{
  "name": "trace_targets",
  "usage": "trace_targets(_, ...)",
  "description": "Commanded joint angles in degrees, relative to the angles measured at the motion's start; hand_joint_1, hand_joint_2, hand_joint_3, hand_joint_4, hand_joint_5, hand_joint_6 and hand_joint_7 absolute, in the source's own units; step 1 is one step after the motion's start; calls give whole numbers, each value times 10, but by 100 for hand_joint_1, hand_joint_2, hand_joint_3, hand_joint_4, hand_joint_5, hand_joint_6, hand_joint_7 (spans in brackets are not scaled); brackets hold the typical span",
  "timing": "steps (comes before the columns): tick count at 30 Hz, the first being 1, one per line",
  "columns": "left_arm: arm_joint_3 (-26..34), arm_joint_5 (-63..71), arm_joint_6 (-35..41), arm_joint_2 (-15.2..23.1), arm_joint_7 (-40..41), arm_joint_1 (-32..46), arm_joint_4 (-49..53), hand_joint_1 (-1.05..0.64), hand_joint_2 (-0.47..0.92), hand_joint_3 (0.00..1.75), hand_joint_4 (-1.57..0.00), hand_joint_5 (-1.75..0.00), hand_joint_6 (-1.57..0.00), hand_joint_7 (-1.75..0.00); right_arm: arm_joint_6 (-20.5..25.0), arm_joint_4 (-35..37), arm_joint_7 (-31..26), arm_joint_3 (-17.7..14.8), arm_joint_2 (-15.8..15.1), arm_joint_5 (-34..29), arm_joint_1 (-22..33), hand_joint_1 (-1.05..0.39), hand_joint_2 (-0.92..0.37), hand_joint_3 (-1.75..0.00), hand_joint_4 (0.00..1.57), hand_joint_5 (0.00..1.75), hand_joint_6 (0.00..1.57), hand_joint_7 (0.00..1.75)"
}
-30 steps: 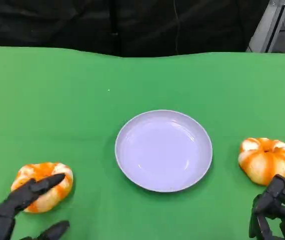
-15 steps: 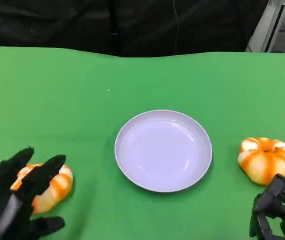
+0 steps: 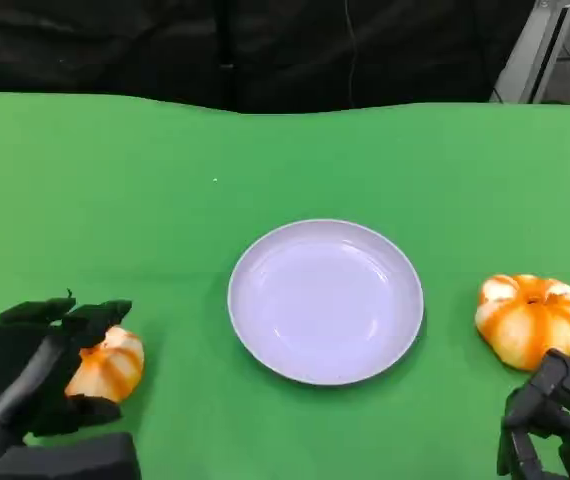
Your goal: Grasp the bread from the table and place it into the plate.
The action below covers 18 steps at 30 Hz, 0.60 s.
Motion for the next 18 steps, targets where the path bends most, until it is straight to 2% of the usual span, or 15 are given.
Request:
trace_targets(1, -23, -12, 21, 15, 19, -27, 49, -74, 90, 1, -48, -3, -53, 0, -4, -3, -5, -2, -3, 0, -2, -15, -51, -128, 86, 175, 77, 158)
trace_targets(8, -53, -22, 58, 18, 22, -37, 77, -76, 92, 1, -46, -1, -51, 0, -4, -2, -5, -3, -5, -1, -3, -14, -51, -129, 87, 175, 77, 158)
trace_targets(18, -78, -29, 92, 26, 26, -15, 53, -74, 92, 1, -45, 0, -52, 0, -2, -4, -5, -1, -4, 3, -3, -16, -49, -129, 88, 175, 78, 160)
